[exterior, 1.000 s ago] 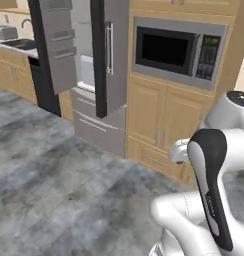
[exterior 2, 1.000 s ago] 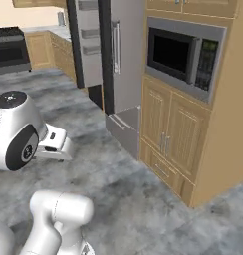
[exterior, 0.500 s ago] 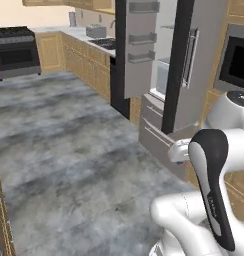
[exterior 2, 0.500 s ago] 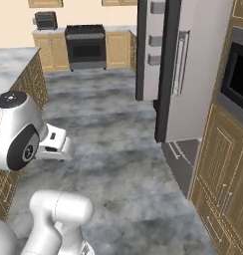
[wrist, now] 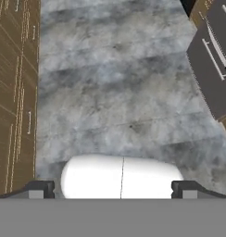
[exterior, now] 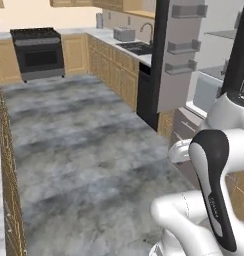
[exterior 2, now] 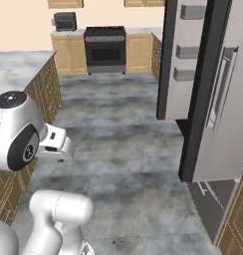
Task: Gather the mushroom and bell pepper from the fridge and place them on a tray on the dining counter. Then gather the fishs from the fridge and place them on the other tray.
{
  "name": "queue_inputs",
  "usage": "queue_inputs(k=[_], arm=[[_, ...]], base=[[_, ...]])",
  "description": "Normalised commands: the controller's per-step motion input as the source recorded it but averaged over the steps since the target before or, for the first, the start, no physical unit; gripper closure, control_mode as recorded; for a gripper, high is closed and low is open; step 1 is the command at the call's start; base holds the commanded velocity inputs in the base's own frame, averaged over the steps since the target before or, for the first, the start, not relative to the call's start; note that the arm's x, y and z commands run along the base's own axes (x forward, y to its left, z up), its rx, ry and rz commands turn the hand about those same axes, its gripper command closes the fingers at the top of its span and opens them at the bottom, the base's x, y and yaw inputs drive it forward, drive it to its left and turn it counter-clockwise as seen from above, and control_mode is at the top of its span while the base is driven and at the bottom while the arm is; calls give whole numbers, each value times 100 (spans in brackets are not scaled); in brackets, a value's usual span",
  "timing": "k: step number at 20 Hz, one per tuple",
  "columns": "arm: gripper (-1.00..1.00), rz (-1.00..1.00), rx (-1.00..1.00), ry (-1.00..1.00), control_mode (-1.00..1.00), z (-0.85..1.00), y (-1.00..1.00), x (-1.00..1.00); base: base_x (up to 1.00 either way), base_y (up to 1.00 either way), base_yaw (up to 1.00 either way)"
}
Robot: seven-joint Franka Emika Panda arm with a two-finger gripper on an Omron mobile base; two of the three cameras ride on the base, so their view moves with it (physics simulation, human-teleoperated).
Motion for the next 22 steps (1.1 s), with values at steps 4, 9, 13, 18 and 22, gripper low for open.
queue_inputs(k=[4, 9, 13, 18, 22], arm=[[-100, 0, 0, 0, 100, 0, 0, 0], [-100, 0, 0, 0, 100, 0, 0, 0], [-100, 0, 0, 0, 100, 0, 0, 0], [-100, 0, 0, 0, 100, 0, 0, 0], [-100, 0, 0, 0, 100, 0, 0, 0]], base=[[100, 13, -27], [94, 42, -50], [84, 39, -54], [72, 33, -60], [74, 27, -59]])
